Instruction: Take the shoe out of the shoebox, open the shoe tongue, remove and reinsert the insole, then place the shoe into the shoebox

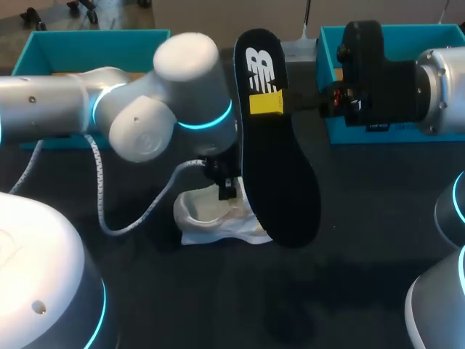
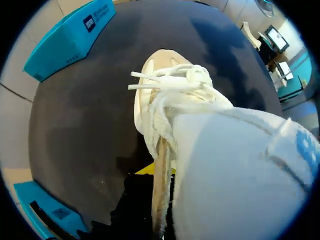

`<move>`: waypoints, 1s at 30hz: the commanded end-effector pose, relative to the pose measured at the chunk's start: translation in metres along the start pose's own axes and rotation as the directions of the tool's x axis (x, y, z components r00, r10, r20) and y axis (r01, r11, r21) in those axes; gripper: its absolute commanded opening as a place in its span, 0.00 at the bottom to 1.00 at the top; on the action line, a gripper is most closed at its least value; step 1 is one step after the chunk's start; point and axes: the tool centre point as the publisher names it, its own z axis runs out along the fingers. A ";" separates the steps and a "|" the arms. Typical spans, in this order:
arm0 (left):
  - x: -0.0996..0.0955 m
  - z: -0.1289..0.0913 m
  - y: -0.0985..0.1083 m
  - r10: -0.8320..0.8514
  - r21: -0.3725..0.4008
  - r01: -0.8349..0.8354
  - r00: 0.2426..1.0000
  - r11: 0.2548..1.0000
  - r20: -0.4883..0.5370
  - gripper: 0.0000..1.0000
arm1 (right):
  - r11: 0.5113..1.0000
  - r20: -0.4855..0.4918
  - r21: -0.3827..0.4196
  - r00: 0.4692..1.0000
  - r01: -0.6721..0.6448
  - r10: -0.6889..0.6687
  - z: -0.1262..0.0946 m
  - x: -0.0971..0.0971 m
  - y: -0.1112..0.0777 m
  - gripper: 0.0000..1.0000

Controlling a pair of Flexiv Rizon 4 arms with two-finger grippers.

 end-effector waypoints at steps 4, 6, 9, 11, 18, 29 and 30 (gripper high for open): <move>-0.014 -0.032 0.012 0.165 0.067 -0.156 0.975 0.985 -0.146 0.00 | 1.000 0.000 -0.001 1.000 -0.001 0.001 0.004 -0.001 0.000 0.00; -0.015 -0.038 0.012 0.233 0.082 -0.221 0.954 0.972 -0.188 0.00 | 1.000 0.000 -0.001 1.000 -0.001 0.001 0.004 -0.001 0.000 0.00; -0.015 -0.042 0.012 0.375 0.127 -0.353 0.887 0.927 -0.269 0.00 | 1.000 0.000 -0.001 1.000 -0.001 0.001 0.004 -0.001 0.000 0.00; -0.015 -0.045 0.012 0.467 0.161 -0.438 0.823 0.884 -0.323 0.00 | 1.000 0.000 -0.001 1.000 -0.001 0.001 0.004 -0.001 0.000 0.00; -0.016 -0.057 0.016 0.702 0.219 -0.678 0.609 0.702 -0.369 0.00 | 1.000 0.000 -0.001 1.000 -0.001 0.001 0.004 -0.001 0.000 0.00; -0.001 -0.067 0.013 0.892 0.246 -0.906 0.233 0.343 -0.386 0.00 | 1.000 0.000 -0.001 1.000 -0.001 0.001 0.004 -0.001 0.000 0.00; 0.003 -0.070 0.012 0.907 0.245 -0.921 0.198 0.302 -0.372 0.00 | 1.000 0.000 -0.001 1.000 -0.001 0.001 0.004 -0.001 0.000 0.00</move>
